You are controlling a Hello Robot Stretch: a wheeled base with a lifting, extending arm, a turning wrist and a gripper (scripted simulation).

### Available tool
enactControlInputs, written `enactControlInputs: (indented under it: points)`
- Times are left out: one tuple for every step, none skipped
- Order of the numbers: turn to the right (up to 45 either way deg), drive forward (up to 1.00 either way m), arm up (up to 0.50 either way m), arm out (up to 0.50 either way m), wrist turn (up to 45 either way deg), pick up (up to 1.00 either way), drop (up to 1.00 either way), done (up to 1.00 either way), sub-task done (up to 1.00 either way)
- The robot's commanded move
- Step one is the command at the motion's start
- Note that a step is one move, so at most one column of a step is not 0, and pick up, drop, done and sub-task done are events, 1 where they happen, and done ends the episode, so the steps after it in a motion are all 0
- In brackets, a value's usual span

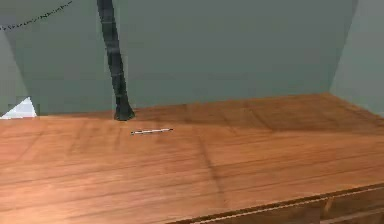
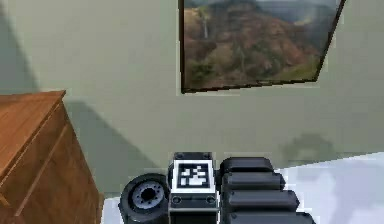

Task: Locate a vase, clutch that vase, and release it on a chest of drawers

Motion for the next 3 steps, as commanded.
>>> enactControlInputs:
  points:
    - [-33.0,0.00,0.00,0.00,0.0,0.00,0.00,0.00,0.00]
    - [0.0,0.10,0.00,0.00,0.0,0.00,0.00,0.00,0.00]
    - [-45.0,0.00,0.00,0.00,0.0,0.00,0.00,0.00,0.00]
